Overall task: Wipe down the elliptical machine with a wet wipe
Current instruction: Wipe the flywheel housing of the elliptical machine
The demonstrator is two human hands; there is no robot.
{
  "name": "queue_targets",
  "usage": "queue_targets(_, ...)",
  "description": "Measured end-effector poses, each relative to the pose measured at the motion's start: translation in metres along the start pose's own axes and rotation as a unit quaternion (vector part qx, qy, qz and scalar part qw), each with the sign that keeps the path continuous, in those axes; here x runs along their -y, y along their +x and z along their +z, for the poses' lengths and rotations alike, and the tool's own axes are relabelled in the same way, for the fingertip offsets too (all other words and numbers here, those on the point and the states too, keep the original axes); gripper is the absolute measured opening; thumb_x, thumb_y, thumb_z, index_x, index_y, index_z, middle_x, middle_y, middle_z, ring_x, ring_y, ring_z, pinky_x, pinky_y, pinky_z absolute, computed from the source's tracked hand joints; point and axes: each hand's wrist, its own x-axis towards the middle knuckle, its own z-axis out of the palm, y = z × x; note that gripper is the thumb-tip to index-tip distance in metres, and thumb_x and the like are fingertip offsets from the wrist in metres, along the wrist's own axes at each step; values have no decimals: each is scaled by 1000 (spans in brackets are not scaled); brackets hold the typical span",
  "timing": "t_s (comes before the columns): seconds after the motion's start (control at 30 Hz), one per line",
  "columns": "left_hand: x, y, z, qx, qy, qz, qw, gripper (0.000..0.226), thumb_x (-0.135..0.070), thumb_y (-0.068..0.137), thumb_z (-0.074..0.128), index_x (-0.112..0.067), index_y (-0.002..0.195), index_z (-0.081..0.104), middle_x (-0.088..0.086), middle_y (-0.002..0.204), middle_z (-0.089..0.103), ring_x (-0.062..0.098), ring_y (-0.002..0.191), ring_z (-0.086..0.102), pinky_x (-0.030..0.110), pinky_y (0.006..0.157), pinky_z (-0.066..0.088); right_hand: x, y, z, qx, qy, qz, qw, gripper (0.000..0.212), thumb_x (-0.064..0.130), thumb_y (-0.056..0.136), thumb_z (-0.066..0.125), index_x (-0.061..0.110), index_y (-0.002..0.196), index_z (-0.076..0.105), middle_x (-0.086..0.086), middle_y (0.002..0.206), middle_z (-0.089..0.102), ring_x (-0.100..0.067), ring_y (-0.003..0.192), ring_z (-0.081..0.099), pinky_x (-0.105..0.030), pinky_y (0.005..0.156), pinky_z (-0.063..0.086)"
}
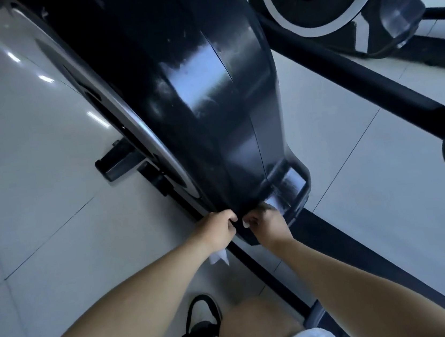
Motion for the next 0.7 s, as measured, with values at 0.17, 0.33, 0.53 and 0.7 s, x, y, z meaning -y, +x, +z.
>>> queue_targets(0.17, -26, -1, 4, 3, -5, 42, 999, 37, -24, 95, 51, -36, 130, 52, -10, 110, 71, 19, 90, 68, 41, 81, 58, -25, -20, -8, 22, 1, 123, 992, 21, 0, 89, 56, 9, 79, 72, -1, 87, 61, -20, 78, 58, -20, 62, 45)
queue_targets(0.33, -48, 3, -1, -14, -10, 68, 998, 45, -21, 96, 52, -36, 137, 46, -5, 114, 71, 25, 95, 69, 41, 83, 58, -35, 2, -32, -108, 119, 244, 956, 11, 16, 91, 65, 12, 85, 73, -11, 90, 69, -29, 86, 65, -34, 73, 52)
queue_targets(0.53, -78, 8, -19, -22, -47, 74, 996, 63, -21, 92, 50, -41, 149, 30, -4, 106, 71, 23, 92, 68, 43, 85, 58, -17, 48, -66, -133, 284, 315, 896, 15, 33, 100, 62, 25, 105, 73, 0, 93, 71, -16, 76, 63, -10, 60, 45)
queue_targets(0.7, -114, 25, -61, -16, -92, 89, 992, 75, -16, 93, 48, -29, 161, 19, 12, 121, 69, 30, 106, 66, 43, 96, 54, 17, 79, -102, -168, 547, 332, 750, 9, 1, 98, 58, 3, 95, 66, -15, 70, 60, -24, 51, 62, -30, 49, 55)
